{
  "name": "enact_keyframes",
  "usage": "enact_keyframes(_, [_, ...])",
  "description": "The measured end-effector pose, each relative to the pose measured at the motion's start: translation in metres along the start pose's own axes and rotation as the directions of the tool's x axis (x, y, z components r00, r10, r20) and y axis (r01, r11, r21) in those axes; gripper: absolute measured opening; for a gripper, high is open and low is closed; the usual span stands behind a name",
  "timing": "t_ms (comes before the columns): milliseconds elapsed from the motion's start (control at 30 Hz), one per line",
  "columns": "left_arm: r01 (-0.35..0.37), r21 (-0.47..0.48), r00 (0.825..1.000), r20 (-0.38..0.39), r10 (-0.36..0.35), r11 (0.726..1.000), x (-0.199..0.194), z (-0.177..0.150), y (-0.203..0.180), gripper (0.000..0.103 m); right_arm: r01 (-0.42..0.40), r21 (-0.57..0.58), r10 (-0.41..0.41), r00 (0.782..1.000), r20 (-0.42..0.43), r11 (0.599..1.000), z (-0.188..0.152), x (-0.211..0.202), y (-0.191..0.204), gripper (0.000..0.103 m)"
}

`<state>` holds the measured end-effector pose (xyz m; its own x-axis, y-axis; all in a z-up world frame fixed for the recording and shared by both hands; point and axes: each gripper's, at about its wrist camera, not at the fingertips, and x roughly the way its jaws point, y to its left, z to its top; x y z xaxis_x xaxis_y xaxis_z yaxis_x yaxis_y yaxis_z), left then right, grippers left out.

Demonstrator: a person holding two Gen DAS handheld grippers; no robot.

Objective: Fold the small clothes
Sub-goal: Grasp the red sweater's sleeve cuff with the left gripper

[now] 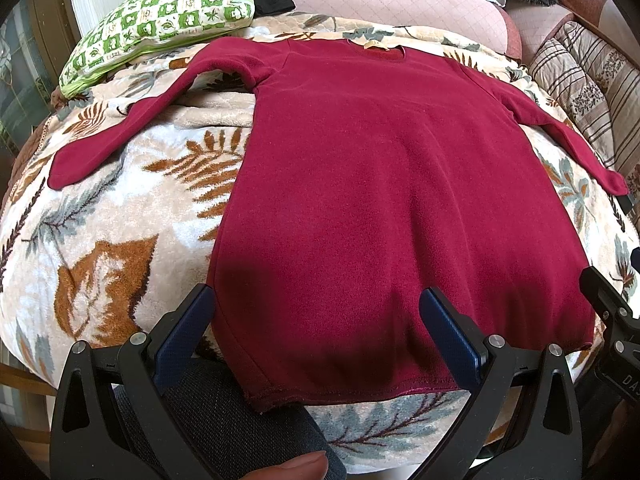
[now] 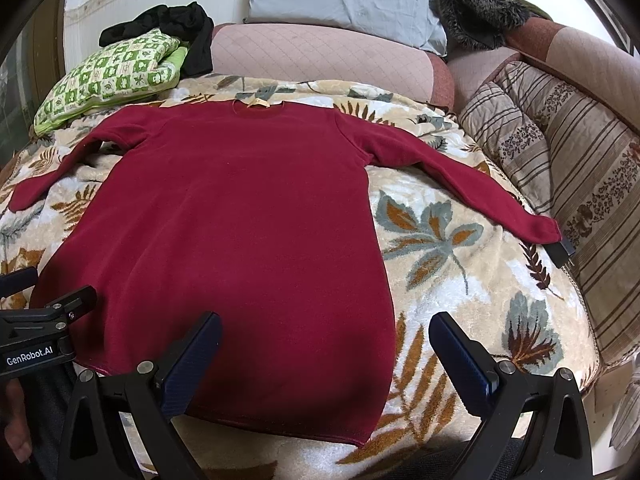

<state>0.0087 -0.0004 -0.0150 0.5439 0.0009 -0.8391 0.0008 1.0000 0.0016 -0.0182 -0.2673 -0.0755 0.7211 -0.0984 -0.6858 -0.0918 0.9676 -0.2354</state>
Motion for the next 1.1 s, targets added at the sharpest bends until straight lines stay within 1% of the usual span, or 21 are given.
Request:
enact_keyframes(200, [0.006,-0.001,1.0,0.002,-0.006,1.0,0.0,0.0,0.0,0.102,0.002,-0.001,-0.002,1.0,-0.001,1.0,0.0,0.0,0.0,0.103])
enact_keyframes(300, [0.035,-0.015,0.999,0.016,-0.035,0.999,-0.001,-0.001,0.003,0.102,-0.002,-0.002,0.002,1.0,0.011,1.0,0.001,-0.002,0.001,0.103])
enact_keyframes(367, [0.068,-0.037,0.997,0.043,-0.067,0.997,-0.005,0.002,0.008,0.102,-0.043,-0.018,0.044,0.998,0.042,0.999,0.006,-0.009,0.002,0.103])
enact_keyframes(400, [0.082,-0.042,0.995,0.059,-0.08,0.996,-0.008,0.003,0.011,0.102,-0.079,-0.034,0.082,0.994,0.067,0.996,0.014,-0.014,0.003,0.102])
enact_keyframes(467, [0.138,-0.035,0.985,0.105,-0.133,0.99,-0.019,0.011,0.017,0.102,-0.122,-0.042,0.126,0.986,0.108,0.992,0.031,-0.018,-0.002,0.102])
enact_keyframes(500, [0.173,-0.034,0.978,0.122,-0.167,0.984,-0.024,0.016,0.021,0.102,-0.128,-0.042,0.132,0.984,0.123,0.991,0.041,-0.019,-0.005,0.102])
enact_keyframes(567, [0.251,-0.042,0.952,0.189,-0.239,0.967,-0.036,0.027,0.037,0.103,-0.122,-0.048,0.128,0.978,0.166,0.991,0.063,-0.018,-0.011,0.102])
enact_keyframes(600, [0.291,-0.047,0.937,0.213,-0.275,0.955,-0.041,0.033,0.05,0.103,-0.114,-0.056,0.123,0.971,0.205,0.992,0.077,-0.016,-0.016,0.102])
enact_keyframes(633, [0.309,-0.066,0.934,0.208,-0.29,0.949,-0.041,0.038,0.061,0.103,-0.107,-0.062,0.118,0.965,0.235,0.992,0.083,-0.013,-0.019,0.102])
enact_keyframes(700, [0.322,-0.137,0.937,0.188,-0.295,0.937,-0.036,0.047,0.09,0.103,-0.073,-0.072,0.091,0.952,0.291,0.995,0.087,-0.004,-0.021,0.102])
enact_keyframes(767, [0.331,-0.222,0.936,0.2,-0.29,0.917,-0.029,0.05,0.128,0.103,-0.055,-0.059,0.071,0.946,0.318,0.997,0.078,0.006,-0.024,0.102])
enact_keyframes(800, [0.336,-0.287,0.935,0.215,-0.281,0.897,-0.023,0.05,0.156,0.102,-0.056,-0.042,0.065,0.959,0.276,0.998,0.074,0.018,-0.025,0.102])
enact_keyframes(833, [0.335,-0.339,0.936,0.224,-0.27,0.879,-0.018,0.048,0.175,0.102,-0.074,-0.029,0.078,0.975,0.209,0.997,0.078,0.026,-0.025,0.102])
enact_keyframes(867, [0.33,-0.39,0.938,0.235,-0.253,0.86,-0.013,0.044,0.196,0.102,-0.103,-0.019,0.105,0.977,0.184,0.994,0.08,0.03,-0.026,0.102])
enact_keyframes(900, [0.327,-0.44,0.939,0.247,-0.238,0.836,-0.007,0.041,0.218,0.102,-0.116,-0.012,0.117,0.974,0.197,0.993,0.079,0.03,-0.027,0.102])
enact_keyframes(967, [0.345,-0.527,0.933,0.279,-0.226,0.776,0.003,0.037,0.257,0.102,-0.097,-0.02,0.099,0.978,0.181,0.995,0.079,0.035,-0.026,0.102])
enact_keyframes(1000, [0.373,-0.575,0.924,0.302,-0.235,0.728,0.009,0.036,0.277,0.102,-0.096,-0.022,0.098,0.982,0.161,0.995,0.08,0.04,-0.025,0.102])
enact_keyframes(1100, [0.449,-0.656,0.893,0.349,-0.283,0.607,0.03,0.035,0.317,0.102,-0.104,-0.004,0.104,0.987,0.119,0.995,0.079,0.052,-0.026,0.102])
